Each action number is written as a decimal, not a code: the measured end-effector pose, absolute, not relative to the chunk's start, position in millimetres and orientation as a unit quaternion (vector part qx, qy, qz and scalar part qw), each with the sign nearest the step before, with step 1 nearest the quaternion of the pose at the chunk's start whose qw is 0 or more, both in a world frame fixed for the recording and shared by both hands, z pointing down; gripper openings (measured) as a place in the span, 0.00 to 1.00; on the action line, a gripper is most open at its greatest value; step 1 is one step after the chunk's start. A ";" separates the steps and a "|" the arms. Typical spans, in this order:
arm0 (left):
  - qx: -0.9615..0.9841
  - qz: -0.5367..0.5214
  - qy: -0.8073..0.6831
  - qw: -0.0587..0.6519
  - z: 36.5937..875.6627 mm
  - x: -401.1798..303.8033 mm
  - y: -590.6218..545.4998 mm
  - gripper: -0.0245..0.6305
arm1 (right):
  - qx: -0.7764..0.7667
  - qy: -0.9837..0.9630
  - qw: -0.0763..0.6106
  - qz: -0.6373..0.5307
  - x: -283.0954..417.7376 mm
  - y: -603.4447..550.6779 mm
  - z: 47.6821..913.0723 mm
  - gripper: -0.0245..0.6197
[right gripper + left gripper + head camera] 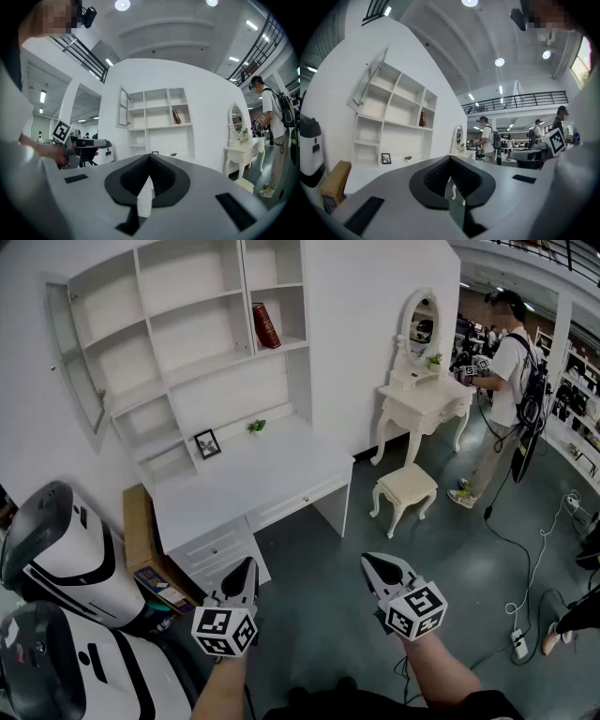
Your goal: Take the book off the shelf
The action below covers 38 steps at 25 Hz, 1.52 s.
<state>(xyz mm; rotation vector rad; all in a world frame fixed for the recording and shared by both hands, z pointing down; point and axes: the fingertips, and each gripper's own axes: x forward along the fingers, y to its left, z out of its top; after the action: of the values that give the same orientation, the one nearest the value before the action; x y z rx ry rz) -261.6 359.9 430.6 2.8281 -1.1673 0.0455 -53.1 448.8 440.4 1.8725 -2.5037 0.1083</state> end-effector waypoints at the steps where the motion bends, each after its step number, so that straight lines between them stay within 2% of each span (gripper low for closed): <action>1: 0.928 0.021 -0.371 0.036 429.7 -257.1 363.4 0.05 | 0.599 -0.800 0.006 0.035 -52.7 449.5 440.8 0.06; 7: 0.919 0.056 -0.390 -0.015 430.9 -250.3 370.7 0.05 | 0.599 -0.799 0.004 0.039 -48.8 455.8 444.1 0.06; 25: 0.909 0.046 -0.412 0.039 454.9 -203.4 393.0 0.05 | 0.573 -0.817 -0.010 0.066 -6.1 498.1 457.6 0.06; 38: 0.910 0.048 -0.410 0.038 458.1 -174.1 362.5 0.05 | 0.567 -0.817 -0.016 0.100 18.2 473.0 476.7 0.06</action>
<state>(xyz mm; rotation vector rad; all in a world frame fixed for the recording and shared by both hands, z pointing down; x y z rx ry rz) -174.1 362.5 458.1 2.7926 -1.2576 0.1466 18.2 473.0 476.7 1.8007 -2.5935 0.3172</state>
